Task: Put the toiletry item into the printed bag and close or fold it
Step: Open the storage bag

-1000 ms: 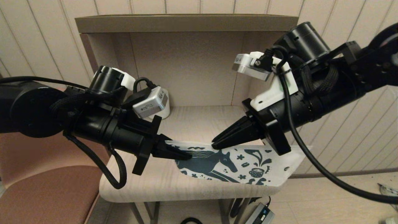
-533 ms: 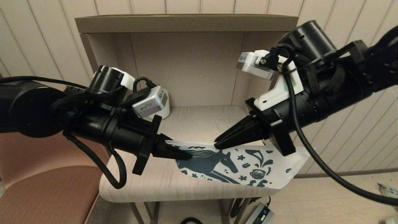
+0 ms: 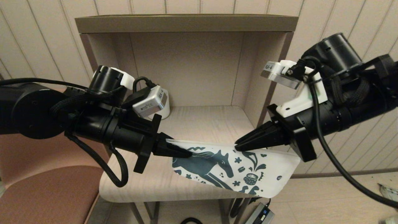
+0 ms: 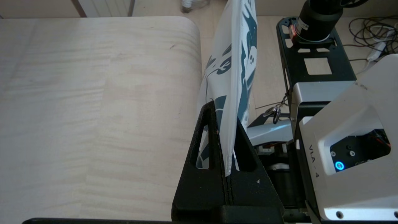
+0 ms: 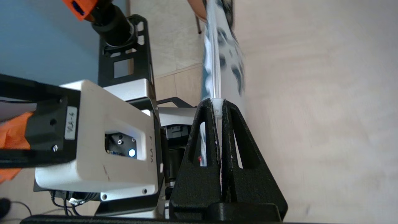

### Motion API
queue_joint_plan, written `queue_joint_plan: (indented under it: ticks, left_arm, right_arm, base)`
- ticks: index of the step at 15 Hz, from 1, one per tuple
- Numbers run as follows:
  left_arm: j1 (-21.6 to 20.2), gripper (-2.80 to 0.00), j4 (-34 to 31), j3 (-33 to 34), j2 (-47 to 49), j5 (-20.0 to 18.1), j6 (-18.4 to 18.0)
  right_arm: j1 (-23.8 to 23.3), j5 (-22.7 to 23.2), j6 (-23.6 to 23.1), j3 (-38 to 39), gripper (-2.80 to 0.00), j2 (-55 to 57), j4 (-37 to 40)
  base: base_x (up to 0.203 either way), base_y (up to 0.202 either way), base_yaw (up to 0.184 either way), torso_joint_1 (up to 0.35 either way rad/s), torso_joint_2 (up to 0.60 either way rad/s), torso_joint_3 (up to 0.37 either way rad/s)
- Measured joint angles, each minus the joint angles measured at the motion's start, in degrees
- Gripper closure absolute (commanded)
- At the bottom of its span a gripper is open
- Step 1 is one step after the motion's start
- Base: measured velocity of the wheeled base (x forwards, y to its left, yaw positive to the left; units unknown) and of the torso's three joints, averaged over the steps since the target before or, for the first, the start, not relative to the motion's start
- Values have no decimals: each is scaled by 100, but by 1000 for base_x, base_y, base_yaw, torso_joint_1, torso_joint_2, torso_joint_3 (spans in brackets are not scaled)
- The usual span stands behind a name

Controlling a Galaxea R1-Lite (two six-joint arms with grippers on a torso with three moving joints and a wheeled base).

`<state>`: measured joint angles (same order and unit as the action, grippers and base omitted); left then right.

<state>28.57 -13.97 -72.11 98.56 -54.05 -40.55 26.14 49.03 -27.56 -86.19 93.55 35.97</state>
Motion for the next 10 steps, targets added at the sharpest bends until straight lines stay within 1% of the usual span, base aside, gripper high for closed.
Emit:
queue_joint_plan:
  ticks: [3, 6, 10]
  left_arm:
    - [-5, 0, 1, 9, 1, -2, 0]
    - [-9, 0, 3, 12, 0, -7, 0]
    - [-82, 0, 2, -1, -20, -16, 4]
  right_arm:
    - [-293, 131, -2, 368, 0, -273, -191]
    - [-501, 329, 2, 597, 0, -545, -211]
    - [-748, 367, 4, 840, 0, -893, -210]
  base:
    - [0, 0, 0, 0, 0, 0]
    - [0, 0, 0, 0, 0, 0]
    - [0, 0, 0, 0, 0, 0]
